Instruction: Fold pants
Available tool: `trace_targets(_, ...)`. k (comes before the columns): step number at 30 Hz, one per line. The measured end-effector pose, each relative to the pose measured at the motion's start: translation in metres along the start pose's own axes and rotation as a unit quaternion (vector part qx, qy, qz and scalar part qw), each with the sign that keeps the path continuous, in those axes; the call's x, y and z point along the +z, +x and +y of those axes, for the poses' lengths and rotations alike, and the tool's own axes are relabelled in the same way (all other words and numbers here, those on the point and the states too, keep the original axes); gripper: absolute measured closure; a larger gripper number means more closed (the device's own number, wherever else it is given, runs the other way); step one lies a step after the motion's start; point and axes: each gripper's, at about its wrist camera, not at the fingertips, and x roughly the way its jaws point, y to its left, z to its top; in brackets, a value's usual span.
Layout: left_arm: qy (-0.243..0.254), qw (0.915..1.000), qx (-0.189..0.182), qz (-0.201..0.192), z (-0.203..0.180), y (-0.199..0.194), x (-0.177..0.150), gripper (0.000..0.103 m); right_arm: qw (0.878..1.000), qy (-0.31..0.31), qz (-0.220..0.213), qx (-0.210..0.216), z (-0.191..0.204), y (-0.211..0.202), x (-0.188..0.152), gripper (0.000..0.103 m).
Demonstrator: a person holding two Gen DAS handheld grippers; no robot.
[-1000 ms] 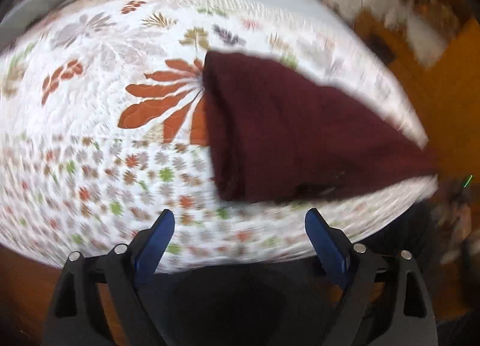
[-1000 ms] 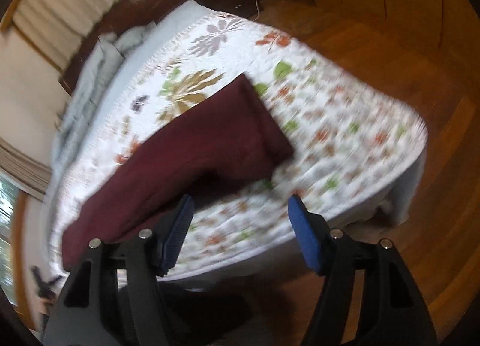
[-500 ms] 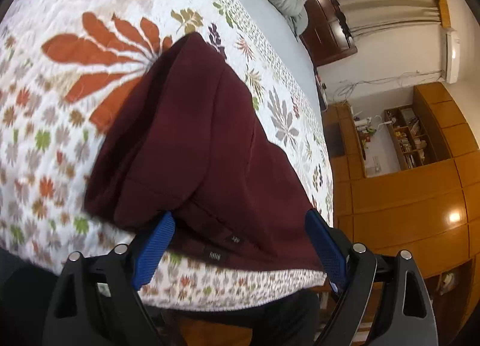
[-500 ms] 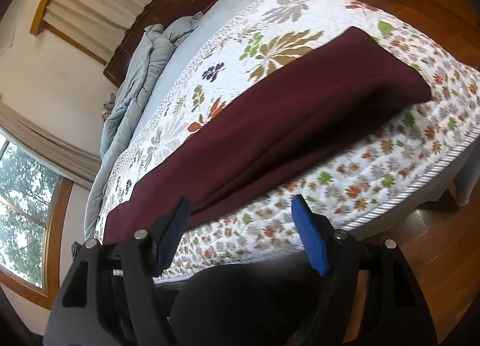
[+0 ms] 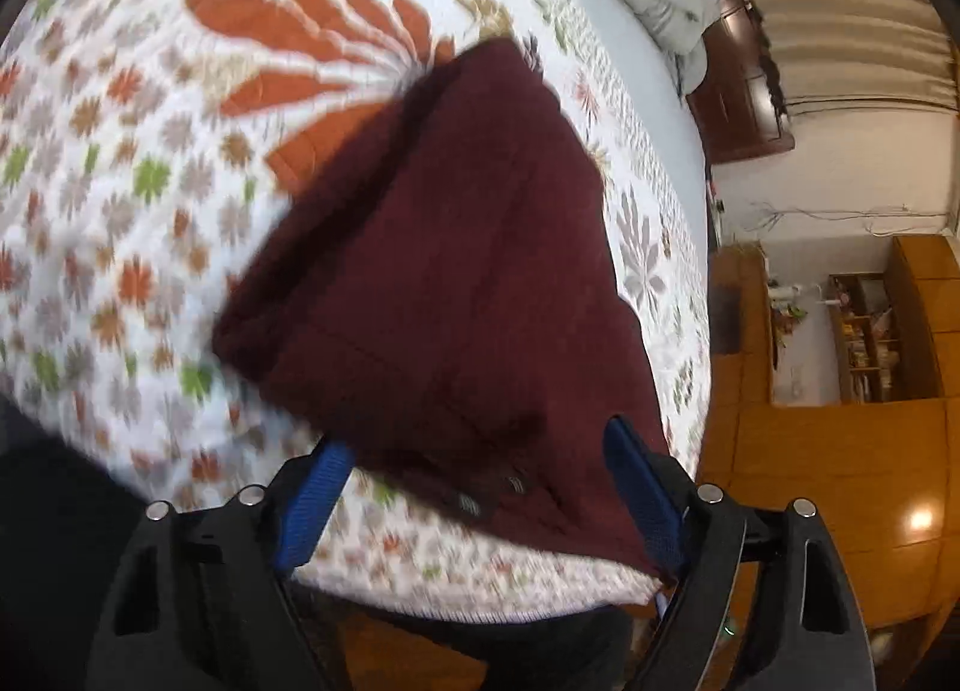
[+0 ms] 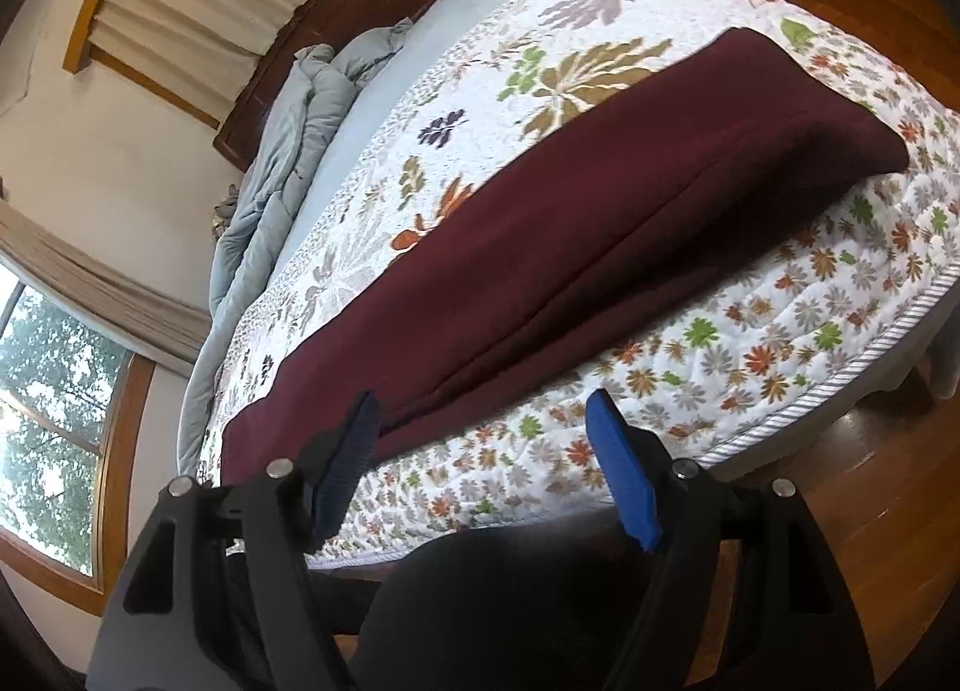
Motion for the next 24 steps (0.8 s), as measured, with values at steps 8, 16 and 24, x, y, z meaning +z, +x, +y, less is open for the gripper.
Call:
trace_targets(8, 0.106, 0.9905, 0.018, -0.086, -0.026, -0.011, -0.004, 0.063, 1.0, 0.001, 0.007, -0.007, -0.003, 0.001, -0.011, 0.031)
trace_targets(16, 0.115, 0.9858, 0.0, -0.122, -0.03, -0.027, 0.003, 0.079, 1.0, 0.009, 0.012, -0.012, -0.008, 0.011, -0.014, 0.03)
trace_targets(24, 0.037, 0.9971, 0.004, -0.067, 0.01, -0.006, 0.005, 0.082, 0.996, 0.084, -0.015, 0.017, -0.025, 0.007, -0.008, 0.03)
